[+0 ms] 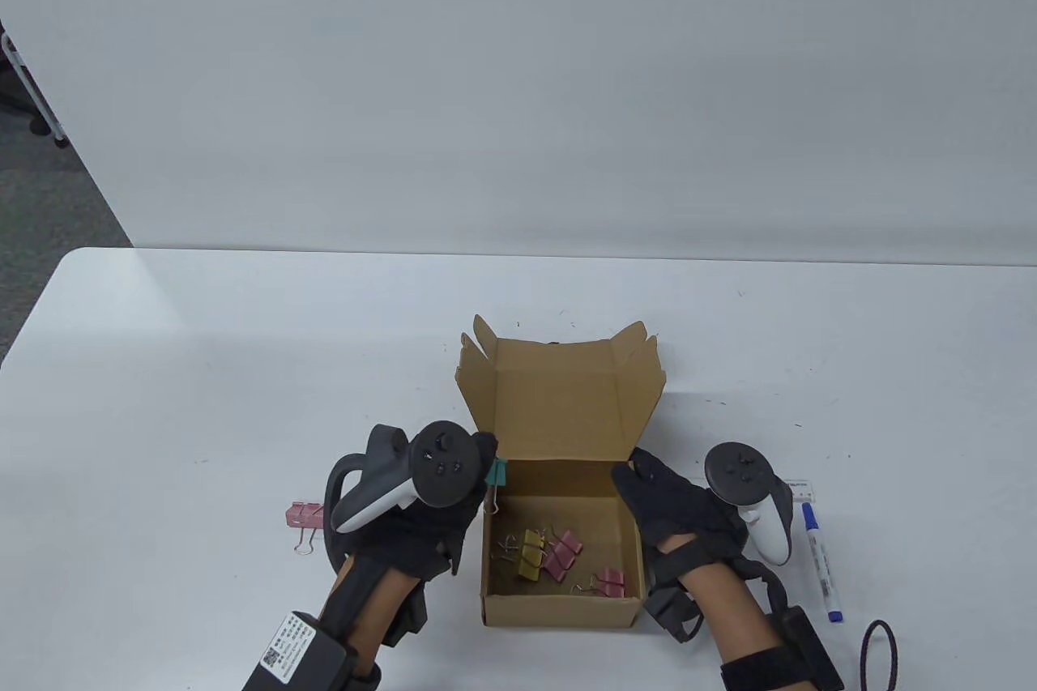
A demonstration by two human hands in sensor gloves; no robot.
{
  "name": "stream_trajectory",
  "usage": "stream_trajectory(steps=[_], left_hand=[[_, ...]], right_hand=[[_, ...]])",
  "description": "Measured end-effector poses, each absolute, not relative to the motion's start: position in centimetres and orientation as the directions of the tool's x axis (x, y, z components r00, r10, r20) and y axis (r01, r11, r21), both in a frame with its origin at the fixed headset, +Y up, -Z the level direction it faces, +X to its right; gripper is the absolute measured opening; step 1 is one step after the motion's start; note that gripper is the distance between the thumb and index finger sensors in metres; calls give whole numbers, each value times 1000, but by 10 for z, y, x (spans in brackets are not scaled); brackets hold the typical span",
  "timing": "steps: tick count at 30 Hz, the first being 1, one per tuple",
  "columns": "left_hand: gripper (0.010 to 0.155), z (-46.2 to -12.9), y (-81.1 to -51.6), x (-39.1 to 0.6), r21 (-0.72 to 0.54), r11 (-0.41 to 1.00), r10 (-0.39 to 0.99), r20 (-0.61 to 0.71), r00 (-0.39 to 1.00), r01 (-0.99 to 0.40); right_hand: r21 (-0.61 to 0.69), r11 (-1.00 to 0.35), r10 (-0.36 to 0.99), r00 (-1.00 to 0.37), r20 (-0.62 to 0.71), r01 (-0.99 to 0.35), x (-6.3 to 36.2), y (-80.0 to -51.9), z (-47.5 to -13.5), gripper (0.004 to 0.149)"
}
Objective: Open four flaps of mailer box and unpack office supplies
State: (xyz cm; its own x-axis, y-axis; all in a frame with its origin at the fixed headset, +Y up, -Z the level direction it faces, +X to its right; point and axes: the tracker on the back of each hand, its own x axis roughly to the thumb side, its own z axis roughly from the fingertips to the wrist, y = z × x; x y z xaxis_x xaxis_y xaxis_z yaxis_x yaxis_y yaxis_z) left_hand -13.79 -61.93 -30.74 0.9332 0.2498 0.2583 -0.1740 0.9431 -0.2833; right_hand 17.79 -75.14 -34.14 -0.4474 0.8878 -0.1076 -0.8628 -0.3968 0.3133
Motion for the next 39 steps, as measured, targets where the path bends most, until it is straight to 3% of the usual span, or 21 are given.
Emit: stream_trajectory(steps=[12,39], left_hand=[[58,-304,-632,-187,-253,954,208,170,963,-162],[60,-305,-644,-246,-248,957,172,74,982,-149]], right_hand=[[311,-386,892,-437,-113,-868,178,-752,-341,62],[313,-384,892,-436,-115,-869,178,-752,-341,63]])
